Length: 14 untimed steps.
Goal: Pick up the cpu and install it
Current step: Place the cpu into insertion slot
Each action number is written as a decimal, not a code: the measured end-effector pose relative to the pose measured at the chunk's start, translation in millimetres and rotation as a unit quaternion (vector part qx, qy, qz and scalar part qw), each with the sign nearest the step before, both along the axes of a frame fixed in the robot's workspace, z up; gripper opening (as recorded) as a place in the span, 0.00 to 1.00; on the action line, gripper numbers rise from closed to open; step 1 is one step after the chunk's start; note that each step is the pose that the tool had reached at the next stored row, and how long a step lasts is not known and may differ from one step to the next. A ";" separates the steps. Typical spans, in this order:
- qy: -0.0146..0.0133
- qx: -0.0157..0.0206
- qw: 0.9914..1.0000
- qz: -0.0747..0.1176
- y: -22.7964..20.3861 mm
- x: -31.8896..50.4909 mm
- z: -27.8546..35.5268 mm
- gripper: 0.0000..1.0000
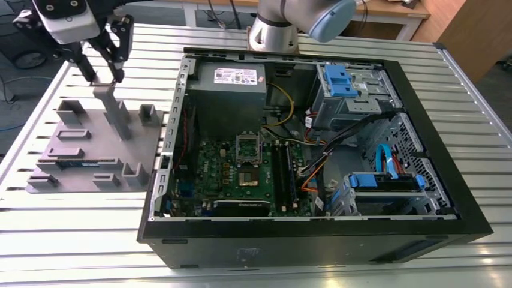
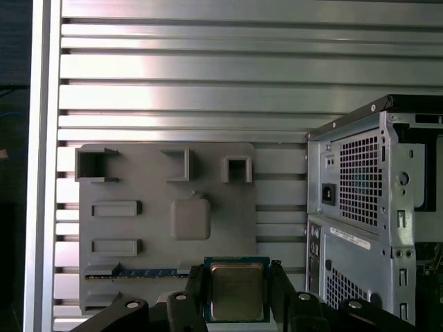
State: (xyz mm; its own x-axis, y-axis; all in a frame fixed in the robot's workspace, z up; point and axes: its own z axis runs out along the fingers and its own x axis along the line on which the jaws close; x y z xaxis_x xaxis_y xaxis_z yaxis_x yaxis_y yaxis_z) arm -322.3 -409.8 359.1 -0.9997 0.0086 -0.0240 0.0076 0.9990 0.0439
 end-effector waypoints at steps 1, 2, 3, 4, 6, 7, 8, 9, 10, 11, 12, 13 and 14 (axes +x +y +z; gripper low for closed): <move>0.000 0.000 1.000 0.000 0.0 2.4 -0.1 0.47; 0.000 0.000 1.000 0.000 0.0 4.6 -0.3 0.47; 0.000 0.000 1.000 0.000 0.0 6.9 -0.3 0.47; 0.000 0.000 1.000 0.000 0.0 9.1 -0.5 0.47; 0.000 0.000 1.000 0.000 0.0 13.6 -0.7 0.47; 0.000 0.000 1.000 0.000 0.0 15.9 -0.8 0.47; 0.000 0.000 1.000 0.000 0.0 18.3 -0.9 0.47; 0.000 0.000 1.000 0.000 0.0 20.6 -1.0 0.47; 0.001 0.000 1.000 0.000 0.0 23.0 -1.2 0.47; 0.001 0.000 1.000 0.000 0.0 25.3 -1.3 0.47; 0.001 0.000 1.000 0.000 0.0 27.6 -1.4 0.47; 0.001 0.000 1.000 0.000 0.0 29.9 -1.5 0.47; 0.001 0.000 1.000 0.000 0.0 32.5 -1.7 0.47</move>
State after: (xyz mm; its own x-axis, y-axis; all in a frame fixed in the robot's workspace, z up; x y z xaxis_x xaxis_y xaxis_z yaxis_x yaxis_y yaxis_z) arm -289.8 -409.8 357.4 -0.9997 0.0087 -0.0222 0.0077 0.9990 0.0439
